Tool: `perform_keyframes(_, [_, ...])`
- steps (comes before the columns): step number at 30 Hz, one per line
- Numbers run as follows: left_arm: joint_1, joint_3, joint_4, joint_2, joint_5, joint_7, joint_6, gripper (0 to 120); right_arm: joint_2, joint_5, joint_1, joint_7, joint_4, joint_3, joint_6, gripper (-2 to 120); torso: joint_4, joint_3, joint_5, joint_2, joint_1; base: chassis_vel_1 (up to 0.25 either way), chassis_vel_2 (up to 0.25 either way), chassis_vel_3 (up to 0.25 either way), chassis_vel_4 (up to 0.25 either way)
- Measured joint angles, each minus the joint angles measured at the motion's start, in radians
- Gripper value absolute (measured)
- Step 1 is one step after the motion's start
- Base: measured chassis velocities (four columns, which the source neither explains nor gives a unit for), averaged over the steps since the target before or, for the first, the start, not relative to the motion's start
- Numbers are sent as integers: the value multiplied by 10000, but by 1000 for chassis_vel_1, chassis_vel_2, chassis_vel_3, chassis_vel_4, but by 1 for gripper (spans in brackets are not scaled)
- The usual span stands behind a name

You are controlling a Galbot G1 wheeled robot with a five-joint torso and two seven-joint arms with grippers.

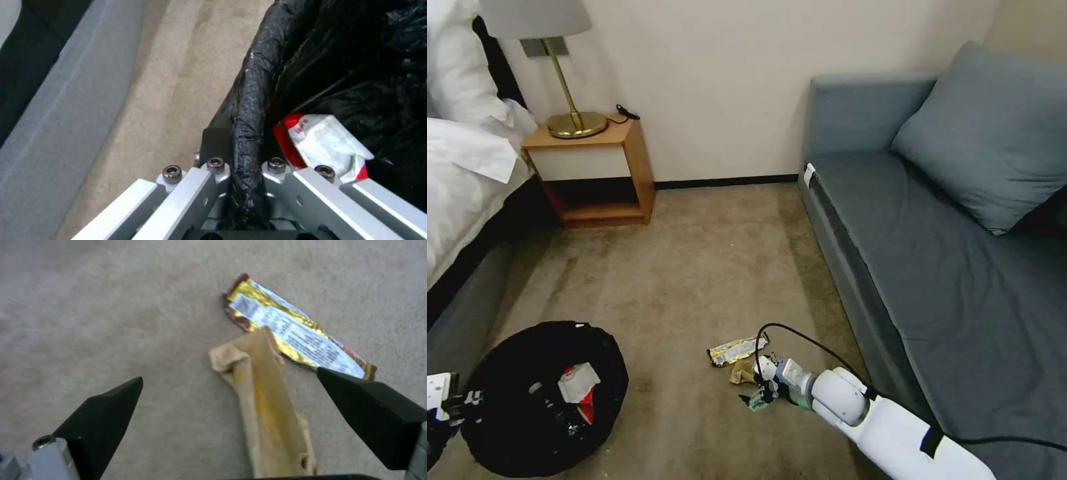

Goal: Pick up the trash bin, then pick up the garbage on the floor and place it into the trash bin.

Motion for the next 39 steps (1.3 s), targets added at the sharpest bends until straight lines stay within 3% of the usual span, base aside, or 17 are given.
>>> perform_keyframes(8, [116,59,-12,-44,138,46,-49,3,253,10,1687,-369,-1740,-1336,164,100,0,0,-1,-1,1,0,0,0,0])
perform_keyframes(17, [287,-55,-61,3,142,73,-55,3,574,386,2220,-910,-2916,-1460,171,99,0,1,0,0,1,0,0,0,0])
perform_keyframes(21, [359,-112,-73,57,133,89,-62,3,839,666,2210,-1022,-3474,-1307,120,90,-1,1,0,-1,1,0,0,0,0])
perform_keyframes(33, [340,-85,-76,43,122,92,-64,3,1176,503,1967,-878,-3931,-1108,168,42,-1,1,-1,0,1,0,0,0,0])
perform_keyframes(38, [332,-69,-76,37,122,92,-65,3,1210,469,1909,-862,-3937,-1067,169,35,-1,0,0,-1,1,0,0,0,0])
perform_keyframes(39, [295,-50,-75,33,122,92,-64,3,1192,454,1808,-836,-3789,-1000,168,22,-1,0,0,-1,1,0,0,0,0])
